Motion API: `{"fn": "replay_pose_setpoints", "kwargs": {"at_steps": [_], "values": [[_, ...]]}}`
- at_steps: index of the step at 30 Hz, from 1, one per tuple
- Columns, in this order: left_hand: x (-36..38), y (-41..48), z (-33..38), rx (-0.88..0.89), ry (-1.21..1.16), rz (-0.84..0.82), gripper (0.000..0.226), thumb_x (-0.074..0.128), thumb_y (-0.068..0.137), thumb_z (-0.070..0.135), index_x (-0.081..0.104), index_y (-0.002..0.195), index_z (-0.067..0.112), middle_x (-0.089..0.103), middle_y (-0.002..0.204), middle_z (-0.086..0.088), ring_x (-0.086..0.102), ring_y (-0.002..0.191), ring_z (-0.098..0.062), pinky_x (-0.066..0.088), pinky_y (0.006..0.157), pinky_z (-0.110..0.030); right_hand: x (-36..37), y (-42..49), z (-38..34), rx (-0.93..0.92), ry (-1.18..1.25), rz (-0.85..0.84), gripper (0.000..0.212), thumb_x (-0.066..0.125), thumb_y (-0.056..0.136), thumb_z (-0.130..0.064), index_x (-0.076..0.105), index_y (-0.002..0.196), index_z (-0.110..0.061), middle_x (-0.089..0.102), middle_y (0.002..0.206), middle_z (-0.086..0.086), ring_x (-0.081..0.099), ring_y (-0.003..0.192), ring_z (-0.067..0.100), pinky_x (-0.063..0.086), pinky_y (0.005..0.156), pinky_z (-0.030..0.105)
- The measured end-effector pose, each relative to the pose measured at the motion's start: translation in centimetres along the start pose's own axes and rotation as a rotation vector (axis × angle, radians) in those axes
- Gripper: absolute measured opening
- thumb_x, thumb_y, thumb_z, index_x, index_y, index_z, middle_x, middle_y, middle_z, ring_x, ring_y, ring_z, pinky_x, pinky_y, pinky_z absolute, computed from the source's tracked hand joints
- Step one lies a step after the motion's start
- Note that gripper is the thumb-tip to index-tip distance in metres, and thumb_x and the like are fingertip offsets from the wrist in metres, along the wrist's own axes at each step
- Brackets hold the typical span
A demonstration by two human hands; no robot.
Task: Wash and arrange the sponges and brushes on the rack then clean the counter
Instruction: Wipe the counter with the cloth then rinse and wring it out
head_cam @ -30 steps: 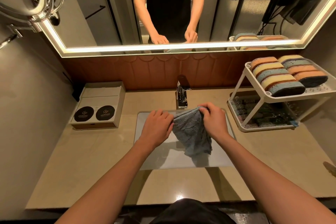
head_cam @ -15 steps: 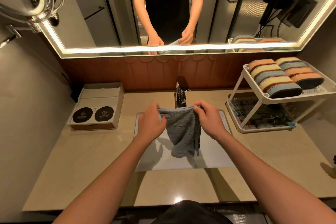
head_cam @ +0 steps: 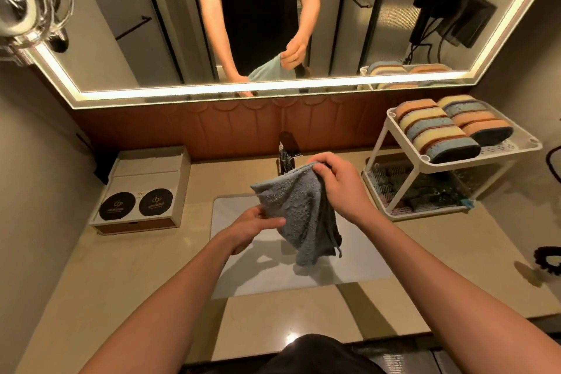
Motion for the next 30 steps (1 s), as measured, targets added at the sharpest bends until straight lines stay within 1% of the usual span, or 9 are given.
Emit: {"fn": "replay_pose_setpoints", "kwargs": {"at_steps": [3,8,13,17,18,21,23,25,30], "values": [[0.4,0.7,0.8,0.062,0.044,0.097,0.036,0.081,0.082,0.013,0.069,0.114,0.022,0.074,0.117,0.003,0.064,0.114,-0.015,0.046,0.108,-0.038,-0.8,0.3,0.2,0.019,-0.009,0.018,0.022,0.048,0.104,-0.022,0.066,0.099,-0.034,0.065,0.092,-0.03,0.058,0.095,-0.01,0.043,0.074,0.001],[1.3,0.5,3.1,0.102,-0.1,0.137,0.032,0.059,0.091,0.001,0.064,0.113,0.025,0.071,0.117,-0.006,0.065,0.113,-0.024,0.05,0.101,-0.042,-1.8,1.1,1.3,0.06,0.001,0.114,0.022,0.047,0.105,-0.02,0.068,0.105,-0.024,0.066,0.092,-0.02,0.06,0.093,-0.005,0.049,0.076,0.011],[2.0,-0.4,4.8,0.054,-0.272,0.154,0.023,0.052,0.089,0.001,0.069,0.1,0.012,0.077,0.089,-0.005,0.071,0.084,-0.023,0.056,0.074,-0.031,-1.5,2.1,2.6,0.166,0.151,0.148,0.018,0.051,0.102,-0.026,0.067,0.112,-0.028,0.068,0.103,-0.015,0.064,0.097,-0.001,0.055,0.083,0.02],[1.6,-1.3,6.0,0.067,-0.349,0.166,0.018,0.056,0.083,0.009,0.07,0.095,0.009,0.075,0.085,-0.006,0.068,0.081,-0.023,0.053,0.076,-0.032,0.9,1.5,5.5,0.45,0.512,0.068,0.041,0.055,0.098,-0.044,0.051,0.135,-0.028,0.063,0.125,0.0,0.064,0.115,0.014,0.055,0.094,0.033],[1.5,-1.4,6.2,0.069,-0.364,0.171,0.017,0.055,0.085,0.009,0.07,0.094,0.009,0.075,0.084,-0.006,0.068,0.08,-0.022,0.053,0.076,-0.032,2.2,0.7,6.4,0.56,0.569,0.005,0.045,0.053,0.098,-0.048,0.053,0.133,-0.02,0.064,0.125,0.005,0.063,0.117,0.021,0.053,0.096,0.036],[1.2,-1.8,6.9,0.092,-0.402,0.151,0.02,0.048,0.092,0.007,0.068,0.089,0.005,0.075,0.078,-0.005,0.071,0.073,-0.017,0.053,0.068,-0.028,5.9,-2.9,8.2,0.838,0.766,-0.272,0.068,0.039,0.097,-0.065,0.076,0.096,-0.008,0.074,0.108,0.013,0.071,0.102,0.03,0.055,0.08,0.035],[1.3,-2.0,7.4,0.099,-0.457,0.123,0.02,0.046,0.093,0.006,0.066,0.09,0.003,0.075,0.079,-0.008,0.072,0.072,-0.018,0.055,0.066,-0.027,7.3,-4.5,8.5,0.856,0.935,-0.405,0.074,0.032,0.095,-0.071,0.076,0.114,-0.015,0.07,0.124,0.016,0.069,0.113,0.032,0.057,0.085,0.038],[1.1,-2.2,7.6,0.072,-0.491,0.11,0.022,0.047,0.093,0.008,0.067,0.09,0.001,0.074,0.082,-0.012,0.073,0.075,-0.022,0.056,0.069,-0.03,7.8,-5.2,8.6,0.849,0.991,-0.412,0.075,0.031,0.094,-0.074,0.069,0.127,-0.019,0.064,0.135,0.015,0.064,0.123,0.031,0.055,0.093,0.041],[0.2,-2.6,7.8,0.06,-0.695,0.001,0.016,0.052,0.095,0.016,0.058,0.102,0.003,0.066,0.101,-0.019,0.068,0.091,-0.031,0.059,0.077,-0.038,7.5,-4.9,9.2,0.848,1.098,-0.278,0.067,0.042,0.094,-0.066,0.071,0.123,-0.013,0.064,0.133,0.02,0.064,0.121,0.035,0.055,0.095,0.044]]}}
Point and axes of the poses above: each hand's wrist, its own y-axis towards the middle knuckle, its own x-axis out of the palm, z = x × y, the point moved 4 cm from there along y, towards the middle knuckle
